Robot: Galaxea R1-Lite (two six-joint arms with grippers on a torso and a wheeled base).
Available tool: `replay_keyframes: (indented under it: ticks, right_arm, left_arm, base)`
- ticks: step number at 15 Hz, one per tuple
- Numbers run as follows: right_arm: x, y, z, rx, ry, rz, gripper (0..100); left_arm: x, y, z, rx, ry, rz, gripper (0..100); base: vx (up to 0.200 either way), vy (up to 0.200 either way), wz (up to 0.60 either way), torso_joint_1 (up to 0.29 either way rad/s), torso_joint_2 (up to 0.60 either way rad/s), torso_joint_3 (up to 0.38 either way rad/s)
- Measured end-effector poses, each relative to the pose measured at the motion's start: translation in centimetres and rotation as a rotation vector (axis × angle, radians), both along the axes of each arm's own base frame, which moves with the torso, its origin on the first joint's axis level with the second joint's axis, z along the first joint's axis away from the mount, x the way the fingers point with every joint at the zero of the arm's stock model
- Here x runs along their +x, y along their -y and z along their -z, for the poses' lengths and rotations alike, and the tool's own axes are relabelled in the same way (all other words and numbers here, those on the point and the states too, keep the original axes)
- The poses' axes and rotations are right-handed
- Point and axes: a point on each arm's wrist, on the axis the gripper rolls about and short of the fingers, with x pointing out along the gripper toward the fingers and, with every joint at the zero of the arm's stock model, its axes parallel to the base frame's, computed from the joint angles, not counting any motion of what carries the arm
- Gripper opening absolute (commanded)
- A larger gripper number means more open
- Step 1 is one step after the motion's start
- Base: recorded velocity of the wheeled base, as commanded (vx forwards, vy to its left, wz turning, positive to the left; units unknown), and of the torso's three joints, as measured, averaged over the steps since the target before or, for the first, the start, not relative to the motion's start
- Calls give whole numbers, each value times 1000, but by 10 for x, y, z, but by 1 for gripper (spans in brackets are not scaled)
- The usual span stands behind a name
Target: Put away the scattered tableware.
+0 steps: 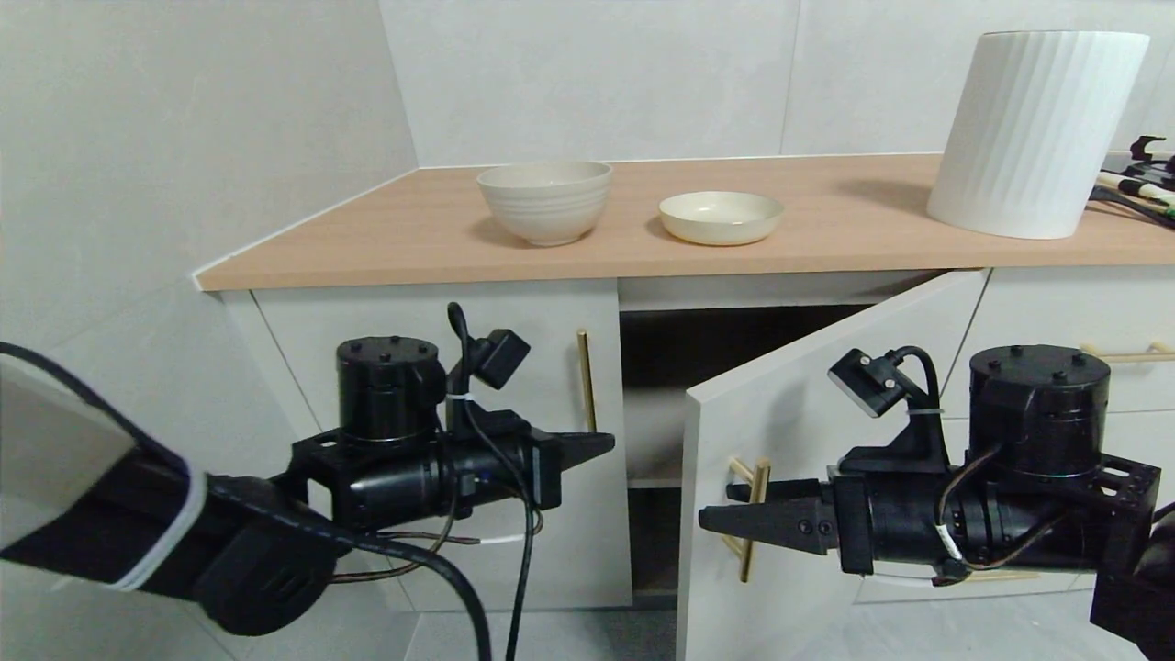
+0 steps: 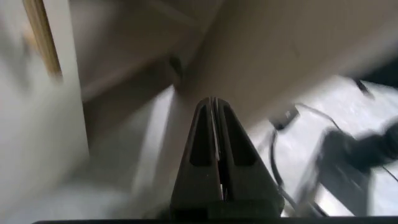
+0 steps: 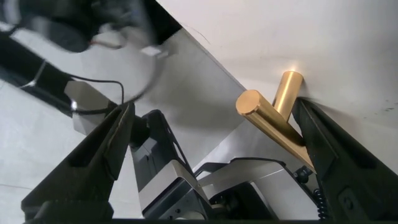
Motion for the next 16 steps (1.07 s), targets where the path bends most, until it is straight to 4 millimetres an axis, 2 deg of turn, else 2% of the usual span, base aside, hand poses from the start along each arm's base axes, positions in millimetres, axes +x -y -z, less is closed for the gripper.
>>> replay_keyframes:
  ticks: [3,6,8,12,16]
  right_arm:
    - [0,-1,0,3,2,-2,100]
    - [0,-1,0,6,6,-6,100]
    - [-2,-2,0,2,9,-5,100]
    - [0,4,3,-35,64,86,100]
    - [4,25,3,-87,134,217,100]
  left_arm:
    - [15,33,24,-67,79,57,0]
    - [19,61,53,-93,94,103,0]
    - [19,74,64,-111,118,124,0]
    - [14,82,68,-116,121,149,0]
    - [8,84,65,-119,124,160,0]
  base:
    - [0,0,0,0,0,0]
    - [0,0,0,0,0,0]
    - [0,0,0,0,0,0]
    - [0,0,0,0,0,0]
    - [0,0,0,0,0,0]
